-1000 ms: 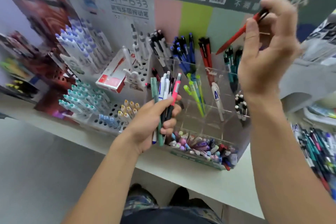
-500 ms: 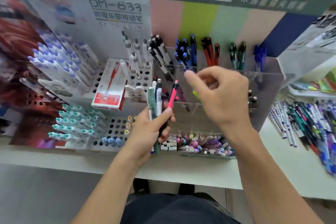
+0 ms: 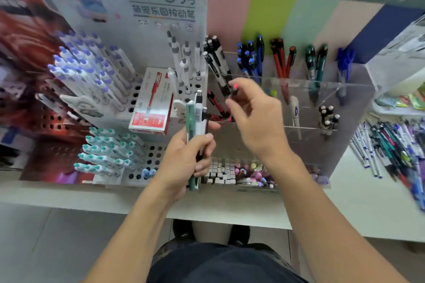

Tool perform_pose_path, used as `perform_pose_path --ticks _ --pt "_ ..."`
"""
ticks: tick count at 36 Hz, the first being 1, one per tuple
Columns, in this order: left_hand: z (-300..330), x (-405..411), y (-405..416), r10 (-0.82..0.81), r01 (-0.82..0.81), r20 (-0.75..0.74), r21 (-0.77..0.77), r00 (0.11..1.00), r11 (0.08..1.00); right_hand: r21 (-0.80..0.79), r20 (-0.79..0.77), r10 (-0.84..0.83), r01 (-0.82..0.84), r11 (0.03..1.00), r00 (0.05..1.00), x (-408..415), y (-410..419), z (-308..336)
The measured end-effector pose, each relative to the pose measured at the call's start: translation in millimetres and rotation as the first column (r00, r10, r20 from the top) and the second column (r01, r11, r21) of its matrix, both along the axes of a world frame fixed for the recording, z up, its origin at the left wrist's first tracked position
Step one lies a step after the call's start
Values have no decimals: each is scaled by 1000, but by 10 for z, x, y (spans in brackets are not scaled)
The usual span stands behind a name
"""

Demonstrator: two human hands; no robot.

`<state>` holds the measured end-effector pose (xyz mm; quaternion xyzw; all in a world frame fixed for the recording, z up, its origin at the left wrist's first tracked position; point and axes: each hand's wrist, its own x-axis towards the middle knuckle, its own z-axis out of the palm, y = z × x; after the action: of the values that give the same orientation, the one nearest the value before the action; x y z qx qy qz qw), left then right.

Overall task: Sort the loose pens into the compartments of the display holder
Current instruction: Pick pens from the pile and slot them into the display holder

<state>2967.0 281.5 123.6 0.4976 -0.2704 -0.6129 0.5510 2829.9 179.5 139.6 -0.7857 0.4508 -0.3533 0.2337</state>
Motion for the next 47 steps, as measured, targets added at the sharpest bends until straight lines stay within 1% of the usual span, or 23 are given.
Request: perform_pose_path --ticks 2,4,6,9,11,13,16,18,20,22,25,26,27,28,30,32,33,35,38,41,44,46,47 --pt "-9 10 11 -37 38 -57 17 998 999 -105 -185 2 -22 994 983 71 37 -79" --pt "-9 24 28 -75 78 -109 18 991 997 -217 -305 -11 -58 974 952 114 59 -131" --pt "-22 41 48 -89 93 -147 19 985 995 -270 -414 -45 -76 960 909 128 72 -167" --pt "-44 55 64 -94 101 -194 28 977 994 -202 -541 -76 -42 978 838 129 97 -175" --pt "-49 57 62 -96 103 -212 26 973 994 -113 -540 -49 -14 994 840 131 93 -158" --pt "-45 58 57 -85 95 -220 37 972 995 -58 -446 -33 8 998 895 142 74 -128" --pt "-39 67 63 -87 98 -248 34 965 995 4 -213 -5 6 1000 977 190 66 -31" --pt "-44 77 76 -102 109 -286 8 953 994 110 -65 60 -53 992 996 238 66 32" --pt "-47 84 81 -107 114 -310 4 945 993 218 62 93 -104 970 994 255 44 65" --pt "-48 84 80 -106 114 -312 7 944 993 282 103 78 -105 954 992 229 19 67" --pt "-28 67 70 -108 122 -295 29 949 992 246 73 28 -45 968 997 112 23 62" --pt "-20 56 62 -117 132 -300 31 947 991 256 76 20 -39 966 997 64 28 79" --pt "-7 39 50 -132 148 -313 29 940 989 323 110 29 -63 944 994 20 30 104" --pt "13 18 33 -150 167 -335 23 930 986 431 174 53 -124 894 983 -18 42 140" --pt "48 -25 0 -193 211 -382 6 904 977 602 297 112 -277 749 948 -90 69 204" --pt "73 -69 -36 -245 261 -414 -20 877 965 661 394 134 -381 647 909 -162 71 218" --pt "85 -90 -55 -261 277 -427 -26 865 960 666 430 114 -400 630 896 -195 60 200" --pt "96 -128 -98 -267 292 -439 -11 858 956 664 461 38 -373 648 887 -257 29 162" --pt "92 -178 -156 -274 305 -399 17 875 952 611 484 -75 -275 742 872 -325 24 129" --pt "66 -220 -201 -277 302 -311 34 909 953 556 557 -170 -213 803 813 -372 56 153" --pt "49 -274 -245 -295 308 -218 27 930 951 511 586 -266 -94 854 765 -498 34 194" --pt "69 -310 -271 -323 330 -140 33 936 943 485 570 -282 -38 874 772 -607 1 231" --pt "89 -328 -280 -350 355 -104 35 931 934 489 551 -269 -45 871 790 -649 -8 251"
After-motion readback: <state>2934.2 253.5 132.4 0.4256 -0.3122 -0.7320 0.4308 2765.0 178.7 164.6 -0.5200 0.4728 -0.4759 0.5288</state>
